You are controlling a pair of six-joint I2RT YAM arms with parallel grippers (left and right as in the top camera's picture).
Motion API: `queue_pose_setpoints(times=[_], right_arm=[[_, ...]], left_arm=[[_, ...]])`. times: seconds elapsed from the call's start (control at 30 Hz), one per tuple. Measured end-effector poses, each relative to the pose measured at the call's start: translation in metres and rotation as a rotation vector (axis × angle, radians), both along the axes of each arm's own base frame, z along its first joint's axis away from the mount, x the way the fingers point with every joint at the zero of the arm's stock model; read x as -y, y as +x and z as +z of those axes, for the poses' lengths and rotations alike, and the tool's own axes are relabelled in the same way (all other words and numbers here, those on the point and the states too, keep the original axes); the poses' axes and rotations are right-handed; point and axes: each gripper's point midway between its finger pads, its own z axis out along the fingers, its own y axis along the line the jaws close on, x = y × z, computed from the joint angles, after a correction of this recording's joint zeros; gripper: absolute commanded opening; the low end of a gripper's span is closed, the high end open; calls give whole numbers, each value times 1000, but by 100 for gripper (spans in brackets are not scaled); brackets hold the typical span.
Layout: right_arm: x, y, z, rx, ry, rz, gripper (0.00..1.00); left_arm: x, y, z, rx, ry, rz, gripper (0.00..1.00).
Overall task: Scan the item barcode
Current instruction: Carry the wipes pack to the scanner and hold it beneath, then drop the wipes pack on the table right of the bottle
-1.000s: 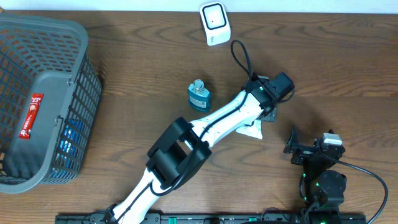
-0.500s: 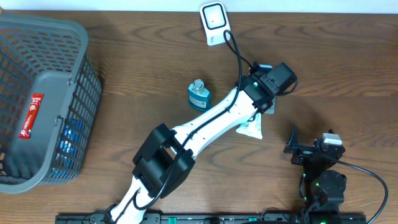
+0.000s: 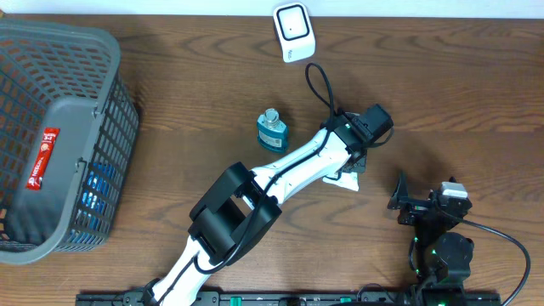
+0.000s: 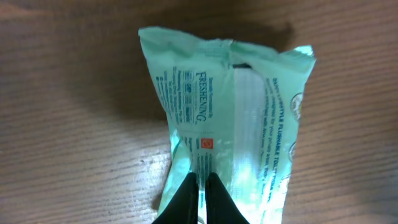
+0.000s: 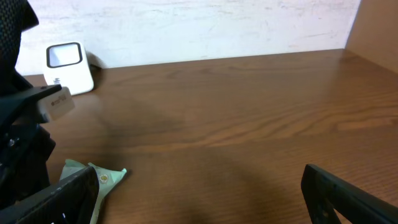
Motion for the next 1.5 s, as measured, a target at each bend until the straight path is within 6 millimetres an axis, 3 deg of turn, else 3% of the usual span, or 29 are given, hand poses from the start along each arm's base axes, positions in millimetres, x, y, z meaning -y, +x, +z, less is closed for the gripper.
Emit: queue_pose_setpoints(times=[0.27,0.47,0.6,0.73,0.9,1.17,1.23,1.27,1.33,1.4,1.43,1.5], right_arm=[[0,0,0,0,0,0,99],[0,0,0,0,0,0,99],[0,0,0,0,0,0,99],[0,0,0,0,0,0,99],[0,0,0,0,0,0,99],[0,0,0,0,0,0,99],[0,0,0,0,0,0,99],[0,0,0,0,0,0,99],[0,0,0,0,0,0,99],[0,0,0,0,0,0,99],[0,0,0,0,0,0,99],[0,0,0,0,0,0,99]], left_arm=[[-3,0,1,3,12,-2,8],[1,1,22,28,-26,-16,7],[7,1,26,30,-56,-31,8],[15,0,17,13,-88,-43,8],[14,-11,-16,-64,-63,-52,7],[2,-17,-14,-78,1,-55,9],[-8,-21,-10,-82,48,-69,30],[-14,-20,-2,-69,75,-82,57],[-14,-16,13,-40,78,-100,75],[-9,-5,53,43,36,-133,97],[-6,1,79,94,1,-145,99],[-4,11,153,233,-103,-170,100]])
